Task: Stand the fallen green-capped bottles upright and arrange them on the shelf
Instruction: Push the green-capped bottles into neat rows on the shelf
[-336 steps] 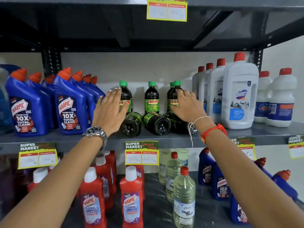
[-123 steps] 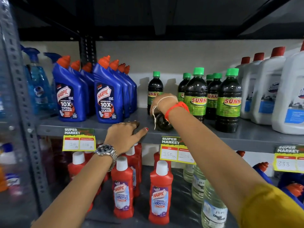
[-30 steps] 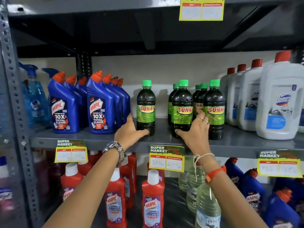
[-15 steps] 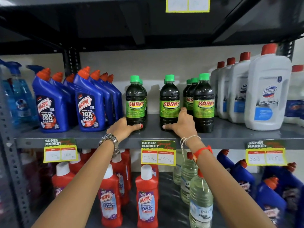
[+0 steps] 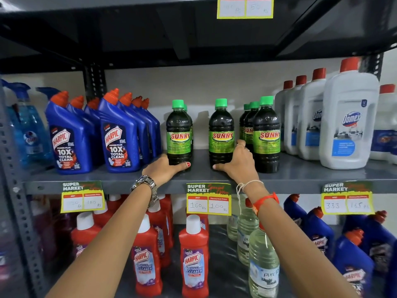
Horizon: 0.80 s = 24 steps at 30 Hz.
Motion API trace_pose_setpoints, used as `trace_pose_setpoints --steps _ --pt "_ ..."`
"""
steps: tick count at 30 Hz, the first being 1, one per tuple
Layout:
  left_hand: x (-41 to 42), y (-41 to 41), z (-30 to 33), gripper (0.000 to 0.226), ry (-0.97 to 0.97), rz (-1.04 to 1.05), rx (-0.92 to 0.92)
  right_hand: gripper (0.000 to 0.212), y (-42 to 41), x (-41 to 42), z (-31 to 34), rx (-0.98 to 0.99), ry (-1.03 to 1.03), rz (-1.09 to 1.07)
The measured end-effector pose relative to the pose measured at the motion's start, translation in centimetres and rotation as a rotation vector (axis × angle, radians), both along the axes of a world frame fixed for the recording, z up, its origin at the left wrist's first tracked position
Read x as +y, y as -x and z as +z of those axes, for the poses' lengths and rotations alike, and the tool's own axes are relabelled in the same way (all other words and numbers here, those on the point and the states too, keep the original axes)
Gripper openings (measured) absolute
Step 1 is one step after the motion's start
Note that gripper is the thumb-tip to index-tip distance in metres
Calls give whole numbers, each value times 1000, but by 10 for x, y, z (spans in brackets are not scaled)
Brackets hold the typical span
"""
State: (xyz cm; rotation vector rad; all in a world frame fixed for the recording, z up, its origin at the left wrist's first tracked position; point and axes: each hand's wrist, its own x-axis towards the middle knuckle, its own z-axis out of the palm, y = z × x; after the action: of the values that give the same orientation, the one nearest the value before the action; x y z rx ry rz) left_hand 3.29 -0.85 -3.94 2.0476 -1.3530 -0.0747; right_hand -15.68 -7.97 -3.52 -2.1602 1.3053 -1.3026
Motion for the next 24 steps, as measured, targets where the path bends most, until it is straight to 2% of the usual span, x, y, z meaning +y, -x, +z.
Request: trace_pose_setpoints --steps 3,7,10,11,13,15,19,21,24 --pt "6 1 -3 88 -14 18 -57 68 9 3 -5 -104 139 -51" --pt "23 3 -22 95 4 122 -354 40 33 1 -11 -299 214 -51" --pt "36 6 -33 93 79 158 -453 26 51 -3 -17 -411 239 -172" --pt "38 7 -34 89 100 164 -478 30 55 -6 -18 -426 249 -214" --pt "40 8 -36 85 117 182 -505 52 60 -12 -18 -398 234 -267" --pt "39 9 -36 87 130 204 -521 73 64 -19 -17 -323 201 -289" --pt "39 11 -39 93 182 225 -546 97 70 -29 -14 -160 124 -274" --pt "38 11 -39 93 198 225 -553 99 73 -30 -11 -141 47 -215" --pt "38 10 -40 92 209 219 -564 87 76 -29 -9 -116 -4 -190"
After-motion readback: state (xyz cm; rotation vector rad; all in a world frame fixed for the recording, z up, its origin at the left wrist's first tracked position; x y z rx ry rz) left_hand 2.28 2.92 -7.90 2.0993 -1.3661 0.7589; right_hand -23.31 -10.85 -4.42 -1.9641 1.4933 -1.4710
